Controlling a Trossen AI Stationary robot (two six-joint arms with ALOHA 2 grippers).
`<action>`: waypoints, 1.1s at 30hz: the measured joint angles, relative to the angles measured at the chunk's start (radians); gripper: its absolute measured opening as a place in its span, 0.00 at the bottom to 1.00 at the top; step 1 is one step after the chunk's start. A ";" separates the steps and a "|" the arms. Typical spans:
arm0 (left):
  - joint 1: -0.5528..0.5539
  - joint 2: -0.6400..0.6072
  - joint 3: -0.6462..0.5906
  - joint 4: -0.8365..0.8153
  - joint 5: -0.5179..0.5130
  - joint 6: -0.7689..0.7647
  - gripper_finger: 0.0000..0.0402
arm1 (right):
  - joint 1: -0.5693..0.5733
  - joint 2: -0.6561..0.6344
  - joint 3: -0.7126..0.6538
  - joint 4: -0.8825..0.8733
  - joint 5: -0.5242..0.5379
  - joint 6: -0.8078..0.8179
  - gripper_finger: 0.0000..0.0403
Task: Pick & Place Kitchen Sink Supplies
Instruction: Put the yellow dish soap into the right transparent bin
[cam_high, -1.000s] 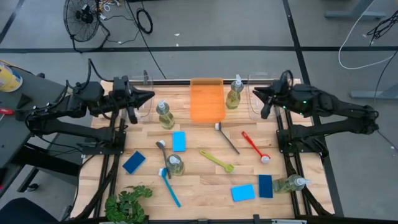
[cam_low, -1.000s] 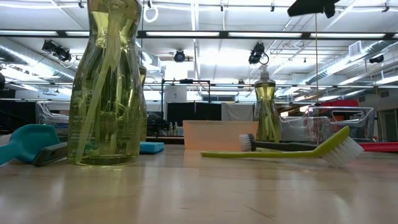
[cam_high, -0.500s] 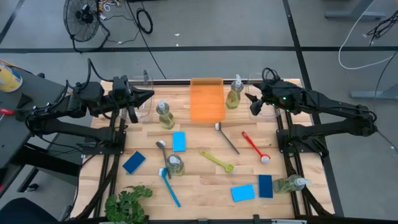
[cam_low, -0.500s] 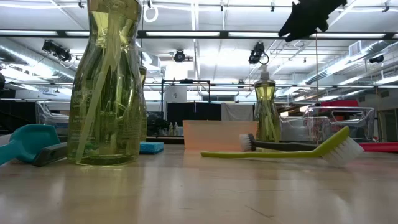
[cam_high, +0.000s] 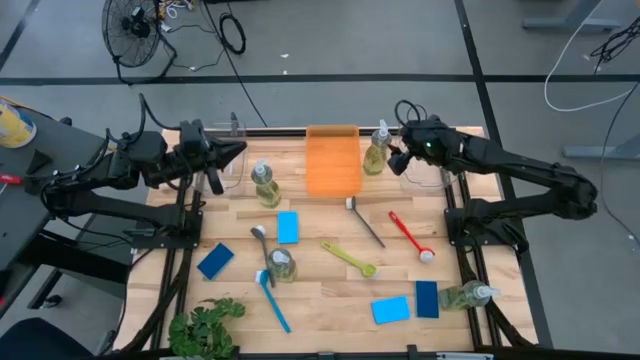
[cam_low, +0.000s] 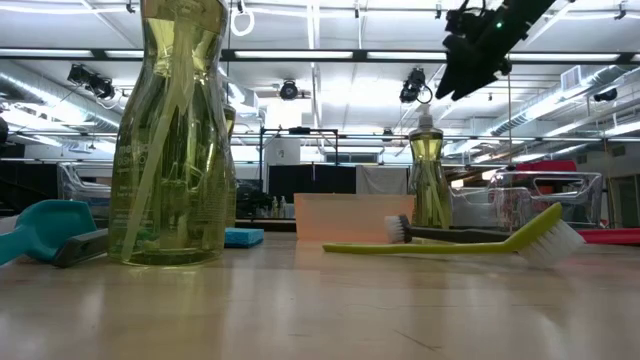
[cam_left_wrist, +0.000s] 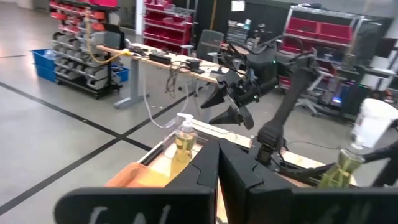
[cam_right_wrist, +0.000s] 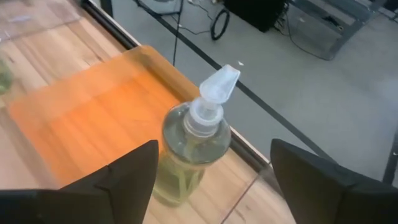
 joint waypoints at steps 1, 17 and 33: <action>0.000 0.000 0.000 0.000 -0.011 0.000 0.03 | -0.007 0.010 0.000 0.009 -0.008 -0.010 0.76; 0.000 0.000 0.000 0.002 -0.059 0.004 0.03 | -0.100 0.098 0.000 0.159 -0.101 0.061 0.76; 0.000 0.000 0.000 0.006 -0.151 0.003 0.03 | -0.144 0.179 0.000 0.184 -0.098 0.035 0.72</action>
